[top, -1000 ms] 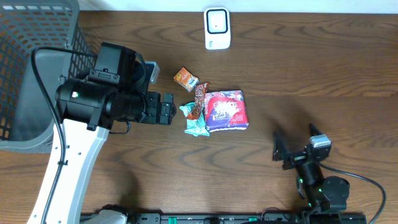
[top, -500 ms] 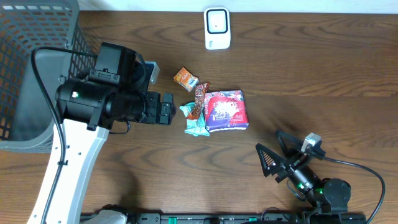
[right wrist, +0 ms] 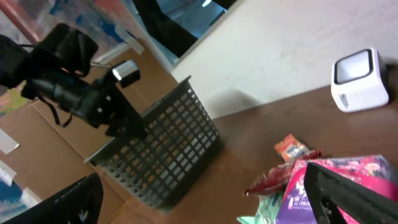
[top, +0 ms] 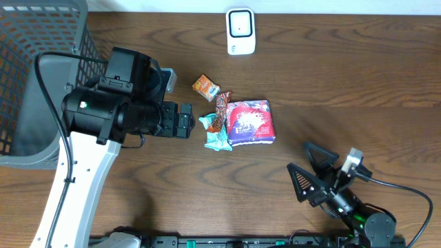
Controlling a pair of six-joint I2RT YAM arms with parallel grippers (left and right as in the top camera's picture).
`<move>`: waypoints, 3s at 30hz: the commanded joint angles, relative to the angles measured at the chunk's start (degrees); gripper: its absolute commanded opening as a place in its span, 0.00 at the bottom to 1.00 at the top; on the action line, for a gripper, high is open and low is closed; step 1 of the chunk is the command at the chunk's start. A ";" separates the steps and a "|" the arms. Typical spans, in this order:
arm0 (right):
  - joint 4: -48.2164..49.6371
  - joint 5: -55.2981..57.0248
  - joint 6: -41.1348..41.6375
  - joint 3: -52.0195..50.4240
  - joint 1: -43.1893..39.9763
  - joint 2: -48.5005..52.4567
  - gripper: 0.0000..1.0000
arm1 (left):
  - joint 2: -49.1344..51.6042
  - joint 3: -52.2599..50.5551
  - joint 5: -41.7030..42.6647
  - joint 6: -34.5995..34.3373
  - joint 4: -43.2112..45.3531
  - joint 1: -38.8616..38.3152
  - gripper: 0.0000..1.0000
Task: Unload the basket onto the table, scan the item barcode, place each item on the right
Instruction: 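Reach the right gripper toward the red-purple package, then grasp the red-purple package with the right gripper and lift it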
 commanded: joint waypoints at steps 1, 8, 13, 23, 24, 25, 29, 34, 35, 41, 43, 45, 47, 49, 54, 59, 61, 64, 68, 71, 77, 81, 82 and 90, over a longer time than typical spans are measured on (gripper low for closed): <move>0.46 3.32 -1.31 2.95 -0.09 0.07 0.99 | 0.22 -0.39 -0.59 0.76 -0.26 -0.11 0.98; -0.02 8.90 -13.27 12.35 -0.09 5.90 0.99 | 0.22 -0.39 -0.57 0.76 -0.26 -0.11 0.98; -7.43 8.55 -19.47 23.87 -0.09 17.07 0.99 | 0.22 -0.39 -0.59 0.76 -0.28 -0.11 0.98; -45.46 4.13 -34.86 52.24 -0.09 46.69 0.99 | 0.22 -0.39 -0.57 0.76 -0.26 -0.11 0.98; -48.70 4.11 -35.87 54.16 -0.07 49.35 0.99 | 0.22 -0.39 -0.59 0.76 -0.26 -0.11 0.98; -52.33 4.11 -36.72 56.19 -0.07 52.30 0.99 | 0.22 -0.39 -0.59 0.76 -0.28 -0.11 0.98; -60.06 3.85 -36.92 60.61 -0.09 61.88 0.99 | 0.22 -0.39 -0.59 0.76 -0.28 -0.11 0.98; -59.76 2.84 -28.87 60.61 -0.09 68.87 0.99 | 0.22 -0.39 -0.59 0.76 -0.26 -0.11 0.98; -59.76 2.84 -28.72 60.61 -0.09 69.85 0.99 | 0.22 -0.39 -0.59 0.76 -0.26 -0.11 0.98; -59.74 6.51 -28.87 60.43 -0.07 78.99 0.99 | 0.22 -0.39 -0.59 0.76 -0.26 -0.11 0.98; -59.69 6.49 -29.18 60.43 -0.07 81.35 0.99 | 0.22 -0.39 -0.59 0.76 -0.26 -0.11 0.98; -59.65 6.47 -29.75 60.43 -0.07 83.87 0.99 | 0.22 -0.39 -0.59 0.76 -0.26 -0.11 0.98; -59.65 6.49 -30.12 60.43 0.07 86.40 0.98 | 0.22 -0.39 -0.59 0.76 -0.26 -0.11 0.98; -59.65 6.49 -30.34 60.43 0.48 88.72 0.95 | 0.22 -0.39 -0.59 0.76 -0.28 -0.11 0.98; -59.56 6.47 -37.18 60.43 2.43 94.20 0.85 | 0.22 -0.39 -0.59 0.76 -0.26 -0.11 0.98; -56.94 5.79 -38.62 60.43 3.98 99.54 0.73 | 0.22 -0.39 -0.59 0.76 -0.26 -0.11 0.98; -55.60 5.40 -37.94 60.43 4.55 101.63 0.74 | 0.22 -0.39 -0.59 0.76 -0.28 -0.11 0.98; -53.96 5.09 -37.53 60.43 4.90 104.26 0.74 | 0.22 -0.39 -0.59 0.76 -0.26 -0.11 0.98; -51.49 4.31 -37.57 60.43 5.31 107.47 0.71 | 0.22 -0.39 -0.59 0.76 -0.28 -0.11 0.98; -50.60 4.33 -37.57 60.43 5.68 109.22 0.67 | 0.22 -0.39 -0.59 0.76 -0.28 -0.11 0.98; -49.13 4.33 -37.57 60.43 6.99 110.95 0.53 | 0.22 -0.39 -0.59 0.76 -0.26 -0.11 0.98; -48.50 4.33 -37.55 60.43 8.50 110.95 0.53 | 0.22 -0.39 -0.59 0.76 -0.26 -0.11 0.98; -48.30 4.33 -37.55 60.43 8.96 110.95 0.50 | 0.22 -0.39 -0.59 0.76 -0.26 -0.11 0.98; -47.34 4.28 -37.05 60.43 11.02 110.66 0.01 | 0.22 -0.39 -0.59 0.76 -0.26 -0.11 0.98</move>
